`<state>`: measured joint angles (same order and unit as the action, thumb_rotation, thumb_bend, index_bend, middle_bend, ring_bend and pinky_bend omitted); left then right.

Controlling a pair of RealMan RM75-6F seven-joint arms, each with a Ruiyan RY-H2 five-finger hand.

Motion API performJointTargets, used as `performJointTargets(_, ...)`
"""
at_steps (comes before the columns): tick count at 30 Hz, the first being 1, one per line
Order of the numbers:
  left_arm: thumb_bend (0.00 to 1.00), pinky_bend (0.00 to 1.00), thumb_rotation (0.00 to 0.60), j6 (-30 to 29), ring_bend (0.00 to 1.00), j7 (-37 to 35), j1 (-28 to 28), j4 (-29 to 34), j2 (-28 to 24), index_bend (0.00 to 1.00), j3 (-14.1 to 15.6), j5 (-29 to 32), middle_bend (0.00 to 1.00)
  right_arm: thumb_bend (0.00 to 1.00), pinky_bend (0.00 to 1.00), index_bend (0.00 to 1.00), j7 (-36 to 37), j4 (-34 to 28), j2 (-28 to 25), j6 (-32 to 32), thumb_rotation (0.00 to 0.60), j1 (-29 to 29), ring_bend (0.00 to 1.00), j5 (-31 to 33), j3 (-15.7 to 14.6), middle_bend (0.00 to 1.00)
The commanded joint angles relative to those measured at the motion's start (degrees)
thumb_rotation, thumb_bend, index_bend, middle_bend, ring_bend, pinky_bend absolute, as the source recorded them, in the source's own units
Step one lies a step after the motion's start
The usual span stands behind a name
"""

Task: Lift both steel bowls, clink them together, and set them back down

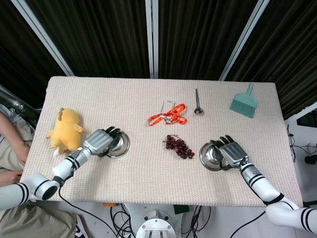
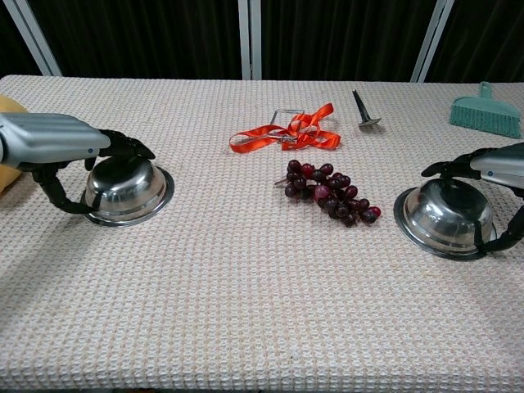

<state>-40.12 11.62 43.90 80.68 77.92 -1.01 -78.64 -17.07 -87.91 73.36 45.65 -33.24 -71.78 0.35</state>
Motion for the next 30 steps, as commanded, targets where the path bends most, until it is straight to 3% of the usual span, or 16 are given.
performJointTargets(1, 0.29, 0.54, 0.600, -2.07, 0.18, -1.17, -0.36, 0.45, 0.40, 0.37, -0.30, -0.95, 0.25, 0.30, 0.03, 0.29, -0.29, 0.47, 0.52, 0.95, 0.600, 0.25, 0.13, -0.18, -0.08, 0.27)
performJointTargets(6, 0.33, 0.67, 0.600, -4.50, 0.30, -4.90, -0.77, 0.01, 0.95, 0.59, -0.70, -2.48, 0.44, 0.33, 0.08, 0.44, -0.72, 1.19, 1.34, 3.04, 0.600, 0.74, 0.24, -0.70, 0.02, 0.38)
performJointTargets(10, 0.35, 0.71, 0.600, -8.03, 0.36, -8.94, -1.63, 0.53, 0.72, 0.65, -1.57, -3.81, 0.53, 0.35, 0.12, 0.54, 0.16, 0.74, 0.92, 5.32, 0.600, 1.42, 0.31, -1.91, 0.29, 0.45)
performJointTargets(14, 0.35, 0.73, 0.600, -12.49, 0.39, -14.66, -2.85, 1.92, -0.28, 0.68, -3.20, -4.67, 0.56, 0.36, 0.13, 0.57, 4.14, -1.24, -1.24, 9.73, 0.600, 3.06, 0.33, -4.38, 1.10, 0.47)
performJointTargets(21, 0.35, 0.73, 0.600, -18.37, 0.40, -32.54, -5.52, 6.22, -2.10, 0.69, -7.03, -3.27, 0.58, 0.37, 0.16, 0.61, 23.37, -1.87, -3.98, 24.34, 0.600, 7.31, 0.36, -13.19, 4.74, 0.50)
performJointTargets(25, 0.35, 0.73, 0.600, -21.51, 0.40, -44.34, -6.88, 6.83, -1.12, 0.69, -8.84, -3.37, 0.58, 0.37, 0.19, 0.62, 36.79, 1.92, 0.36, 33.94, 0.600, 8.47, 0.35, -16.80, 8.27, 0.49)
performJointTargets(30, 0.35, 0.73, 0.600, -24.15, 0.41, -53.58, -7.47, 6.83, 2.07, 0.69, -12.87, 0.00, 0.58, 0.37, 0.23, 0.63, 50.24, 5.70, 7.96, 37.92, 0.600, 7.66, 0.35, -16.51, 11.22, 0.50)
